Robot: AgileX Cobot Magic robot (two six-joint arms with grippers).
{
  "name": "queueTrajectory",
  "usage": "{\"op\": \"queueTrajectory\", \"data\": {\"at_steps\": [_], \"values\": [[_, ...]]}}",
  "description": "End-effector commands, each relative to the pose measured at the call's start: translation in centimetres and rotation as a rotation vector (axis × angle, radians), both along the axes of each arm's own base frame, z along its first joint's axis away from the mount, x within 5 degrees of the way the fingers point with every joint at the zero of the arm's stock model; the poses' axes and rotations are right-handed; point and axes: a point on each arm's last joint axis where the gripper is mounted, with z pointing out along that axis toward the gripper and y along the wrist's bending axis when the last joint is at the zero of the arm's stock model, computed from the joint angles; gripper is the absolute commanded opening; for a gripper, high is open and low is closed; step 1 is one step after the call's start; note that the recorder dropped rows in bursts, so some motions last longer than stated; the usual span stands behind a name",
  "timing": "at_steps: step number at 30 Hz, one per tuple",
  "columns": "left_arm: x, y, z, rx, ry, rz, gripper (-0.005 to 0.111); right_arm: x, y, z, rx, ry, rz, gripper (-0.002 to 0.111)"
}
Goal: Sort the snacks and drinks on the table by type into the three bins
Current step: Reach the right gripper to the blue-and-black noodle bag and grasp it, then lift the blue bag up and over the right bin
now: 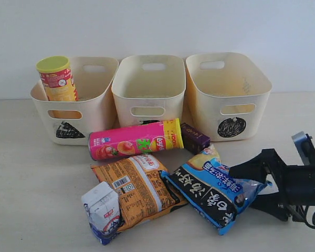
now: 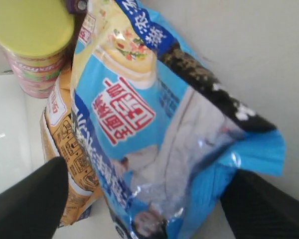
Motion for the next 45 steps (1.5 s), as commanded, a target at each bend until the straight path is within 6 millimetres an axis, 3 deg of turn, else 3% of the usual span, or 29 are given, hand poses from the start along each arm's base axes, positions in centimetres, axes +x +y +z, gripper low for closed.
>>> {"op": "queueTrajectory", "data": {"at_steps": [1,5,10,13,19,23,28,37,45], "values": [[0.0,0.0,-0.1,0.0,-0.002,-0.004,0.004,1.1,0.2,-2.1,-0.123,0.049,0.01,0.077],[0.0,0.0,-0.1,0.0,-0.002,-0.004,0.004,2.4,1.5,-2.9,-0.118,0.049,0.051,0.077],[0.0,0.0,-0.1,0.0,-0.002,-0.004,0.004,2.6,2.4,-3.4,-0.161,0.053,0.076,0.074],[0.0,0.0,-0.1,0.0,-0.002,-0.004,0.004,2.7,2.2,-3.6,-0.202,0.06,0.066,0.056],[0.0,0.0,-0.1,0.0,-0.002,-0.004,0.004,2.8,1.5,-3.7,-0.209,0.064,0.044,0.001],[0.0,0.0,-0.1,0.0,-0.002,-0.004,0.004,3.0,1.3,-2.8,-0.177,0.037,0.036,0.0],[0.0,0.0,-0.1,0.0,-0.002,-0.004,0.004,3.2,1.2,-0.3,-0.208,-0.053,0.072,0.0],[0.0,0.0,-0.1,0.0,-0.002,-0.004,0.004,2.3,1.2,6.8,-0.296,-0.247,0.146,0.0],[0.0,0.0,-0.1,0.0,-0.002,-0.004,0.004,1.0,0.9,13.0,-0.367,-0.452,0.107,0.0]]}}
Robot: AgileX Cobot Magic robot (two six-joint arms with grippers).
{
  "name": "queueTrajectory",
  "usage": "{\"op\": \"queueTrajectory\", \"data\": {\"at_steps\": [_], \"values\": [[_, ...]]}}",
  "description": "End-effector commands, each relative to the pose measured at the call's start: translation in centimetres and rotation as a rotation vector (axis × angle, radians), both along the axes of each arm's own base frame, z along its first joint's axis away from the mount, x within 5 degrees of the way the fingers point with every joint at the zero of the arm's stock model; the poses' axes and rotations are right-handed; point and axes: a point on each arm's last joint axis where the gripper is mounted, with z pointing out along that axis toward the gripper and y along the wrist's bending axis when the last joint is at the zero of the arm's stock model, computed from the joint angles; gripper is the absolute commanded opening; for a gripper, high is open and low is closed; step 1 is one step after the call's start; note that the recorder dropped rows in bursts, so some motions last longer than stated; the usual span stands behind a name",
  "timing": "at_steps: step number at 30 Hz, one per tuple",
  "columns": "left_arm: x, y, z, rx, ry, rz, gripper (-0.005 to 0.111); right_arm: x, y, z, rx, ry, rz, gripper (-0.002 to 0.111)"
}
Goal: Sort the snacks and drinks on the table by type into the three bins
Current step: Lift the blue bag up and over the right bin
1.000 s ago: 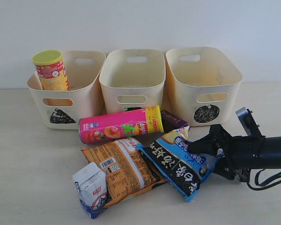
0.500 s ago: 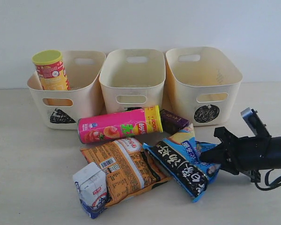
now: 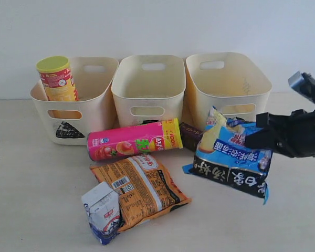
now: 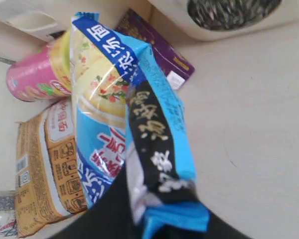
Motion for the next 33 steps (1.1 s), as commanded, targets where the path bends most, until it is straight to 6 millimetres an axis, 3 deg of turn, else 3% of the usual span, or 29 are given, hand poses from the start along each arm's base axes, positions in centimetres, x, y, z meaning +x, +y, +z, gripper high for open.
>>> {"op": "queueTrajectory", "data": {"at_steps": [1,12,19,23,27,33], "values": [[0.0,0.0,-0.1,0.0,-0.002,-0.004,0.004,-1.1,0.0,3.4,0.0,-0.115,0.003,0.0],[0.0,0.0,-0.1,0.0,-0.002,-0.004,0.004,-3.1,0.0,8.1,0.006,-0.276,-0.02,0.0],[0.0,0.0,-0.1,0.0,-0.002,-0.004,0.004,-2.7,-0.2,10.7,0.02,-0.364,-0.06,0.0],[0.0,0.0,-0.1,0.0,-0.002,-0.004,0.004,-1.5,-0.8,13.0,-0.025,-0.447,-0.138,0.0],[0.0,0.0,-0.1,0.0,-0.002,-0.004,0.004,0.3,-2.5,15.2,-0.094,-0.519,-0.335,0.0],[0.0,0.0,-0.1,0.0,-0.002,-0.004,0.004,4.5,-3.6,15.0,-0.129,-0.503,-0.445,0.0]]}}
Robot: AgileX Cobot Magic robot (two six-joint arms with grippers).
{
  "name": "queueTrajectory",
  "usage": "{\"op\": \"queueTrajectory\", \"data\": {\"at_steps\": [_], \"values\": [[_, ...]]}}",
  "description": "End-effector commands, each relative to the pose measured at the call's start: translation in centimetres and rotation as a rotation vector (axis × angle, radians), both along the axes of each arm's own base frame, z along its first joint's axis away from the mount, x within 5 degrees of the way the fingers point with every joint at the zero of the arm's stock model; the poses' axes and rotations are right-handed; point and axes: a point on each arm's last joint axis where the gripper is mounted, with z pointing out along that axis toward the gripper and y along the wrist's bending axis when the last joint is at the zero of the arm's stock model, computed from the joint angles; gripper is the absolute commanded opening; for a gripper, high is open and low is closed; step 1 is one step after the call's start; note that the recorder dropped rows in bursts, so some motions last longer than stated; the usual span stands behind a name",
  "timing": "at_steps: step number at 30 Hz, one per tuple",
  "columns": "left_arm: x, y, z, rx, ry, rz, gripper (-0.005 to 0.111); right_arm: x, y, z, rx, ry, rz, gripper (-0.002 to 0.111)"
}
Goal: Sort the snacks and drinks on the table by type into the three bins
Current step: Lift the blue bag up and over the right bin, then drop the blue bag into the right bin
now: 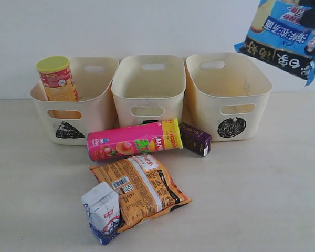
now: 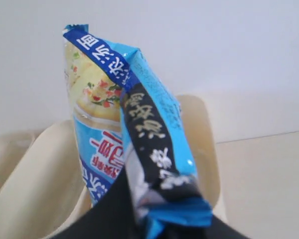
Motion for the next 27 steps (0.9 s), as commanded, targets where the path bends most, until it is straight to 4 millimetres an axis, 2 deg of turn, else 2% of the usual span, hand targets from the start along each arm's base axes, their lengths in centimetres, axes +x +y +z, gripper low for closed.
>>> {"op": "queueTrajectory", "data": {"at_steps": [1,7,11,13,16,18,20,21,22,23,24,25,27], "values": [[0.0,0.0,-0.1,0.0,-0.002,-0.004,0.004,3.6,-0.5,-0.5,0.025,0.017,-0.047,0.0],[0.0,0.0,-0.1,0.0,-0.002,-0.004,0.004,9.0,-0.3,-1.7,0.077,0.029,-0.011,0.0],[0.0,0.0,-0.1,0.0,-0.002,-0.004,0.004,11.8,0.5,-2.6,0.091,0.031,0.006,0.0],[0.0,0.0,-0.1,0.0,-0.002,-0.004,0.004,13.2,1.2,-3.2,0.099,0.034,0.017,0.0],[0.0,0.0,-0.1,0.0,-0.002,-0.004,0.004,16.2,3.8,-4.6,0.085,0.033,0.032,0.0],[0.0,0.0,-0.1,0.0,-0.002,-0.004,0.004,17.0,4.4,-5.4,0.074,0.037,0.013,0.002],[0.0,0.0,-0.1,0.0,-0.002,-0.004,0.004,17.5,4.7,-6.1,0.057,0.046,-0.007,0.01],[0.0,0.0,-0.1,0.0,-0.002,-0.004,0.004,17.8,4.9,-6.8,0.048,0.06,-0.024,0.024],[0.0,0.0,-0.1,0.0,-0.002,-0.004,0.004,18.0,4.9,-7.3,0.045,0.068,-0.033,0.032],[0.0,0.0,-0.1,0.0,-0.002,-0.004,0.004,18.2,5.0,-7.9,0.046,0.08,-0.024,0.048],[0.0,0.0,-0.1,0.0,-0.002,-0.004,0.004,18.3,4.9,-8.3,0.044,0.088,-0.029,0.057],[0.0,0.0,-0.1,0.0,-0.002,-0.004,0.004,18.3,5.0,-8.5,0.047,0.093,-0.026,0.061],[0.0,0.0,-0.1,0.0,-0.002,-0.004,0.004,18.2,5.0,-8.2,0.047,0.088,-0.025,0.062]]}}
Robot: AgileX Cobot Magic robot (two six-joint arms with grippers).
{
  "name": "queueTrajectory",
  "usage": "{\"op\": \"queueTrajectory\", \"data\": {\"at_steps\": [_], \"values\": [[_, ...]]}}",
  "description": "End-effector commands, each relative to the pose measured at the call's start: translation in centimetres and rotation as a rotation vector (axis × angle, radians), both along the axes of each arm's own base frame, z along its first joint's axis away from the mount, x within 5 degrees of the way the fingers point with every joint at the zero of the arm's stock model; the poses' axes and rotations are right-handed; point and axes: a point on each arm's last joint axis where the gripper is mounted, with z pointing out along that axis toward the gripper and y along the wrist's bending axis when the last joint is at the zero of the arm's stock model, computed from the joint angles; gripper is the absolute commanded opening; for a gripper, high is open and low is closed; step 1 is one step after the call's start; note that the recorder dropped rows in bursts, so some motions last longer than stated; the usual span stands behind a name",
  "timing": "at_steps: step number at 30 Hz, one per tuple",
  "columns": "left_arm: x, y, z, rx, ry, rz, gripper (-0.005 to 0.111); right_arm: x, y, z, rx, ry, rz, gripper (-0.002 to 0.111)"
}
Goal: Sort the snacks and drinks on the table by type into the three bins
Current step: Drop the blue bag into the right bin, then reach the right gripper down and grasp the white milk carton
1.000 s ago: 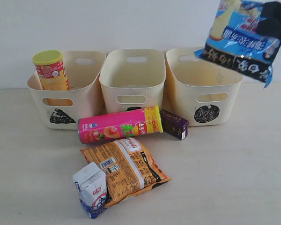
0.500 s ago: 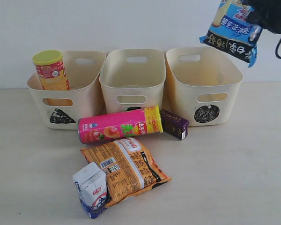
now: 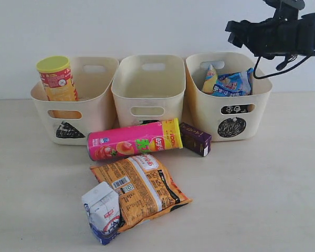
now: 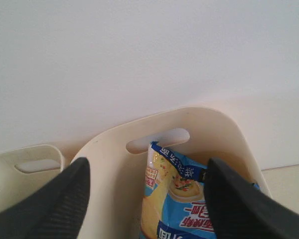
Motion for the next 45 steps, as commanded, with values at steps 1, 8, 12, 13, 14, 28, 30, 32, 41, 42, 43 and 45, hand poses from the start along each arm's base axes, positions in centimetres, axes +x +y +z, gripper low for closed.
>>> {"op": "queueTrajectory", "data": {"at_steps": [1,8,12,13,14,28,30,32,41,42,43,45], "values": [[0.0,0.0,-0.1,0.0,-0.002,-0.004,0.004,-0.2,0.0,1.1,0.004,-0.025,-0.005,0.062],[0.0,0.0,-0.1,0.0,-0.002,-0.004,0.004,-3.0,2.0,5.9,-0.077,-0.129,0.308,0.013],[0.0,0.0,-0.1,0.0,-0.002,-0.004,0.004,-5.3,3.3,6.1,-0.049,0.028,0.512,0.0],[0.0,0.0,-0.1,0.0,-0.002,-0.004,0.004,-5.6,3.4,6.0,-0.039,0.062,0.535,0.0],[0.0,0.0,-0.1,0.0,-0.002,-0.004,0.004,-6.1,3.6,6.0,-0.041,0.097,0.57,0.0],[0.0,0.0,-0.1,0.0,-0.002,-0.004,0.004,-16.0,11.2,2.3,-0.149,0.403,0.925,0.0],[0.0,0.0,-0.1,0.0,-0.002,-0.004,0.004,-17.3,12.3,2.1,-0.23,0.411,0.949,0.0],[0.0,0.0,-0.1,0.0,-0.002,-0.004,0.004,-18.5,13.6,1.7,-0.316,0.421,0.979,0.0],[0.0,0.0,-0.1,0.0,-0.002,-0.004,0.004,-23.3,19.6,0.5,-0.696,0.41,0.98,0.0],[0.0,0.0,-0.1,0.0,-0.002,-0.004,0.004,-23.8,19.9,0.5,-0.723,0.417,0.98,0.0],[0.0,0.0,-0.1,0.0,-0.002,-0.004,0.004,-24.1,20.1,0.4,-0.732,0.425,0.983,0.001],[0.0,0.0,-0.1,0.0,-0.002,-0.004,0.004,-24.7,20.5,0.4,-0.729,0.437,1.0,0.006]]}}
